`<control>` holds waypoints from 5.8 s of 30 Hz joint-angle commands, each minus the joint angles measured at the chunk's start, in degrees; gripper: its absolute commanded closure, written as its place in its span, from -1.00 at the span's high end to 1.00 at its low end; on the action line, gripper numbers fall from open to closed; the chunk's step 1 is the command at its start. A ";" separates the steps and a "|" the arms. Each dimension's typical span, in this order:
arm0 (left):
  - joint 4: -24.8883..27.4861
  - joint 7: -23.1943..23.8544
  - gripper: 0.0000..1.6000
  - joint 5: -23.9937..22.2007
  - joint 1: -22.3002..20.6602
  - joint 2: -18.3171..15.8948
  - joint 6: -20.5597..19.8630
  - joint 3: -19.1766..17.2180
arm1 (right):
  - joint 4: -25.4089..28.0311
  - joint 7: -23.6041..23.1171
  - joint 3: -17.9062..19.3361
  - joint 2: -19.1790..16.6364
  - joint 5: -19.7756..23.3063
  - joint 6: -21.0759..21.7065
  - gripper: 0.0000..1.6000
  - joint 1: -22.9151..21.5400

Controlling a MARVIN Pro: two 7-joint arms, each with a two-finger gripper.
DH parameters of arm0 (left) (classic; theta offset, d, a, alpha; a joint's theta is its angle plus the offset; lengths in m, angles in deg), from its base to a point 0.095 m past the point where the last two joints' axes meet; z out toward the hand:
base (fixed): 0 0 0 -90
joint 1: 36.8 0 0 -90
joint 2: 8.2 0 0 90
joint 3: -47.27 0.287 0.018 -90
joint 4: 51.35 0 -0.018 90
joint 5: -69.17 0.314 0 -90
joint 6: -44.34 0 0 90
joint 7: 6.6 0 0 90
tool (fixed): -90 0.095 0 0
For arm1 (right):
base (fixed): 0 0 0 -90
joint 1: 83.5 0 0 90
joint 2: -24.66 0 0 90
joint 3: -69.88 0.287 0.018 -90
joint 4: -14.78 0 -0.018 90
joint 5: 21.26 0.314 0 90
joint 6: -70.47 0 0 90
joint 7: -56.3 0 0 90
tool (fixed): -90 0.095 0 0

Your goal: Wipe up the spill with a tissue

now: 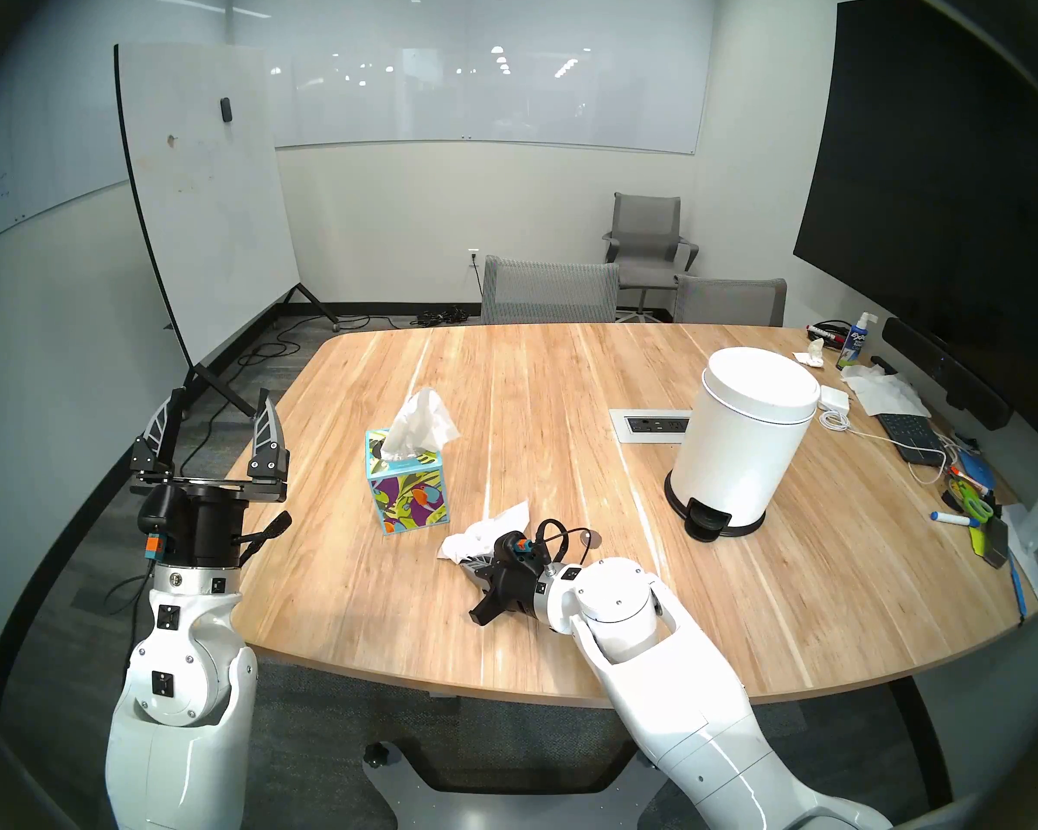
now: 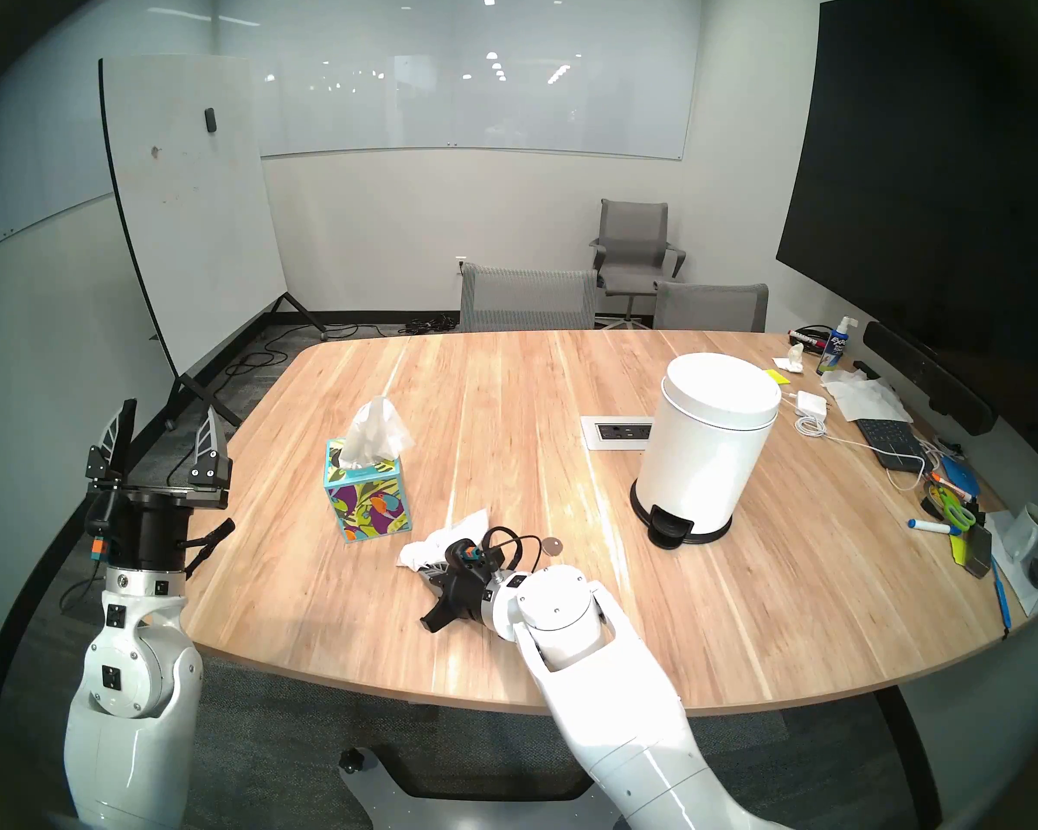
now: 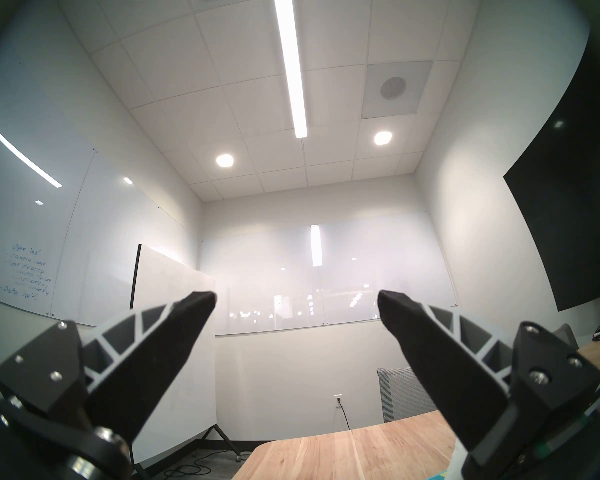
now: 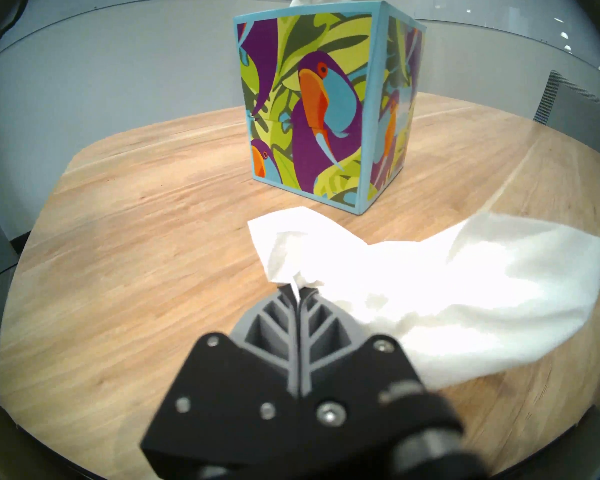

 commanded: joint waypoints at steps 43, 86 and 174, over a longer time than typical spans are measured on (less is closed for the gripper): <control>1.02 -0.05 1.00 0.04 0.14 0.12 0.44 -0.10 | 5.08 4.18 2.46 -0.88 1.56 -0.55 -1.00 2.82; 0.99 -0.04 1.00 0.03 0.12 0.11 0.44 -0.10 | -12.19 1.82 -1.41 3.88 1.87 -1.33 -1.00 -8.59; 1.02 -0.04 1.00 0.04 0.14 0.12 0.44 -0.10 | 16.81 7.94 16.23 -2.69 8.90 -19.04 -1.00 21.51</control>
